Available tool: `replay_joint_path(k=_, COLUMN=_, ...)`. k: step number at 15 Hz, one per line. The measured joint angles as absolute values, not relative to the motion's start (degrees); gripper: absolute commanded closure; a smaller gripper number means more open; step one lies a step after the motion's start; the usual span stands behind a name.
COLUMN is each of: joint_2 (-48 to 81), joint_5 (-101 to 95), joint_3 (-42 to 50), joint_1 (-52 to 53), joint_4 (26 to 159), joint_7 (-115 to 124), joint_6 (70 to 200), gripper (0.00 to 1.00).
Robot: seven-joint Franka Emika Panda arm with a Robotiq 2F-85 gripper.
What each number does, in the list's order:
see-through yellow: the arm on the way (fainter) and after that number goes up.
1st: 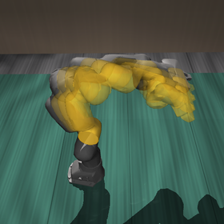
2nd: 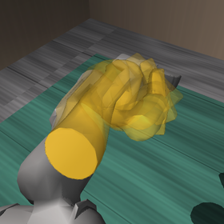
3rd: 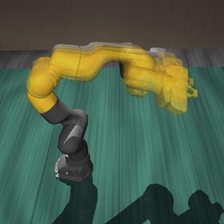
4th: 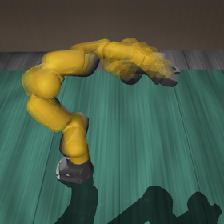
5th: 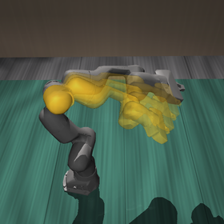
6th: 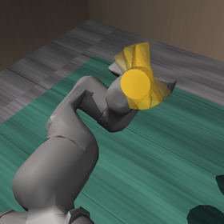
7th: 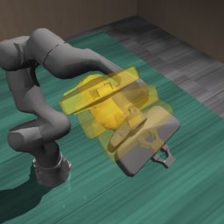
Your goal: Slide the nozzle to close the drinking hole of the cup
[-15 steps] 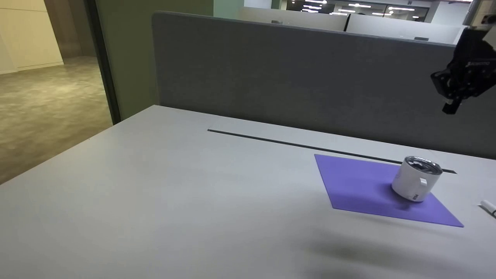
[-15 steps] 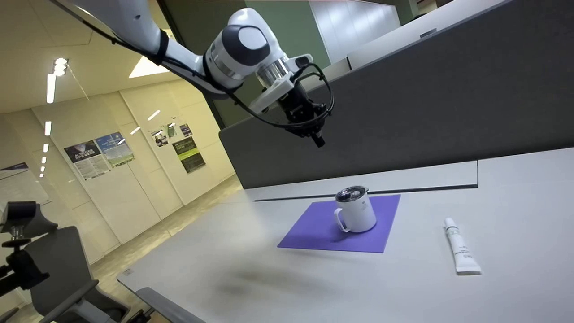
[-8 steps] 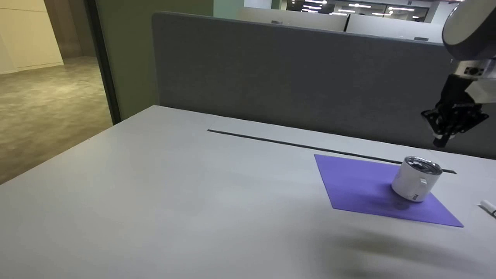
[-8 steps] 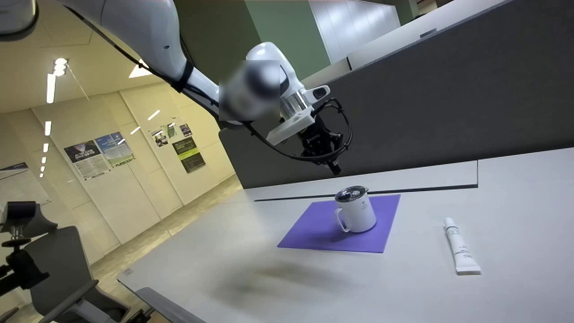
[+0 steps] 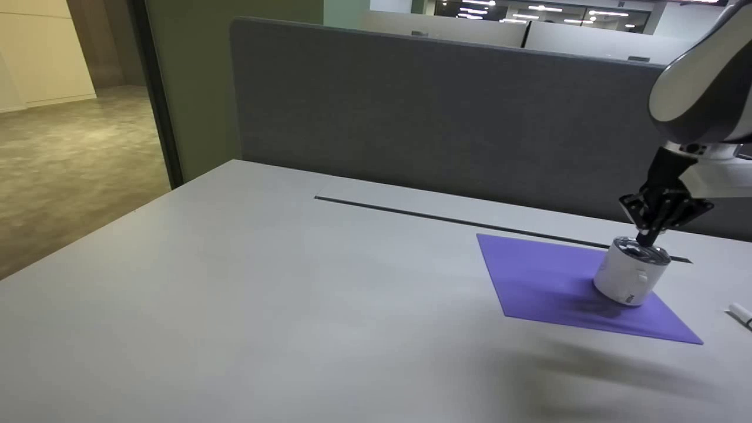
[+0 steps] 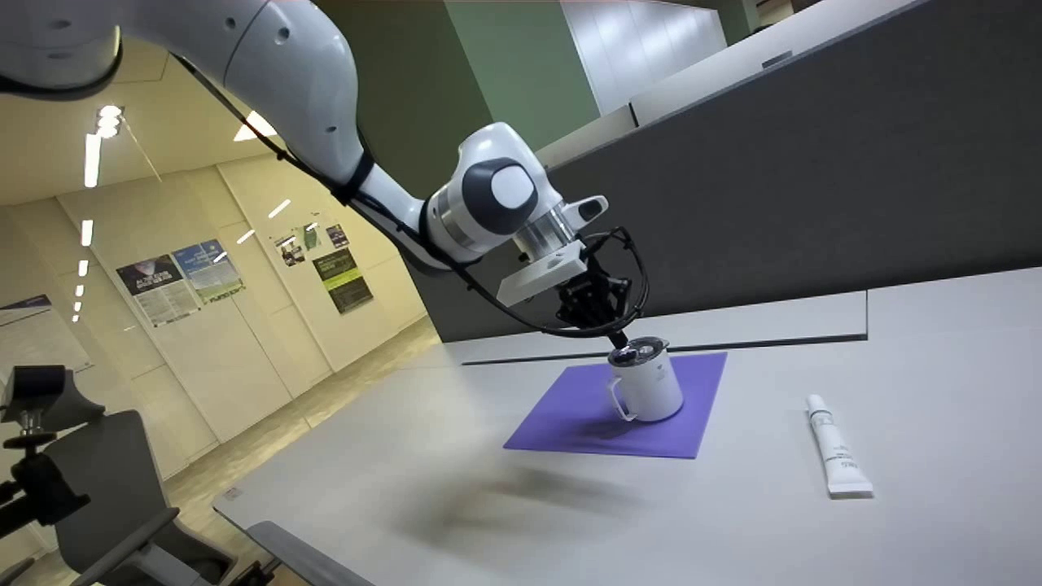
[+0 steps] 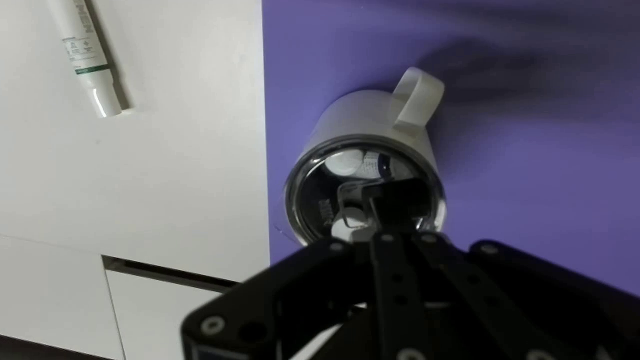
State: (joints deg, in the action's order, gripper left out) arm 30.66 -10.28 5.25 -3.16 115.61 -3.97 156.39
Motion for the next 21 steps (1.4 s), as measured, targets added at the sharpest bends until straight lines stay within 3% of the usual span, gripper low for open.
replay_joint_path(k=21, joint_2=33.2, joint_5=-8.1, joint_3=7.2, joint_1=-1.9, joint_4=115.1, joint_7=-4.3, joint_6=162.4, gripper=1.00)
